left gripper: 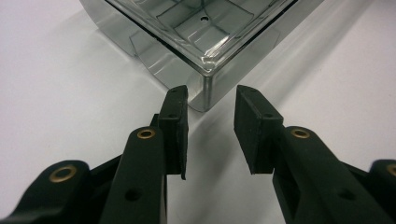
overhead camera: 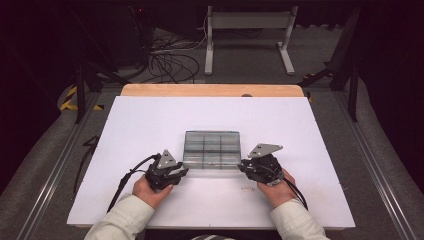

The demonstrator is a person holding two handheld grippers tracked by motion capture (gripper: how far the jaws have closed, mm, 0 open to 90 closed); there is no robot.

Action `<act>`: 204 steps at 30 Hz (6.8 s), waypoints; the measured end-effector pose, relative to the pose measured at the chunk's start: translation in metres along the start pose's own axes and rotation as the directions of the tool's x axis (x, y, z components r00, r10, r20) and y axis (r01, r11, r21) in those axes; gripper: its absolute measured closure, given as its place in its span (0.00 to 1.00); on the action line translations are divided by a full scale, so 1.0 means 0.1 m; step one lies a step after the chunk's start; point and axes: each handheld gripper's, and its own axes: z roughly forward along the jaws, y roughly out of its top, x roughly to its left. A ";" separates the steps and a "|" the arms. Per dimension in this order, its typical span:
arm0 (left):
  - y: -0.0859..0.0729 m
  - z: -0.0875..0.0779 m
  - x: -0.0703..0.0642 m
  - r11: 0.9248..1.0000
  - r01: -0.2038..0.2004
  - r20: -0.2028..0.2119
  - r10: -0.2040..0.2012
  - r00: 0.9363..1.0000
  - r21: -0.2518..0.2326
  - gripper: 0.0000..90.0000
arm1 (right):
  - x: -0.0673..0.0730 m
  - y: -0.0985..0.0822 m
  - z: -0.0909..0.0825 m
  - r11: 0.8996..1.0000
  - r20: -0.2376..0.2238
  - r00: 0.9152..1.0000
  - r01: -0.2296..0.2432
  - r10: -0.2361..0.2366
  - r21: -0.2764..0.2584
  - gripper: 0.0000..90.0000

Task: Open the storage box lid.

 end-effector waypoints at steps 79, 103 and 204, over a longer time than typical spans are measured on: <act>0.17 -0.20 0.01 0.980 0.096 0.038 -0.091 0.995 -0.174 0.98 | 0.01 0.35 0.02 0.994 0.087 0.990 0.104 -0.106 0.036 0.36; 0.17 -0.20 0.02 0.980 0.086 0.025 -0.083 0.996 -0.178 0.98 | -0.05 0.42 0.01 0.990 0.106 0.985 0.133 -0.136 0.036 0.37; 0.16 -0.15 0.03 0.990 0.051 0.037 -0.046 0.998 -0.131 0.99 | -0.82 1.11 0.26 0.973 0.048 0.986 -0.146 0.157 -0.180 0.64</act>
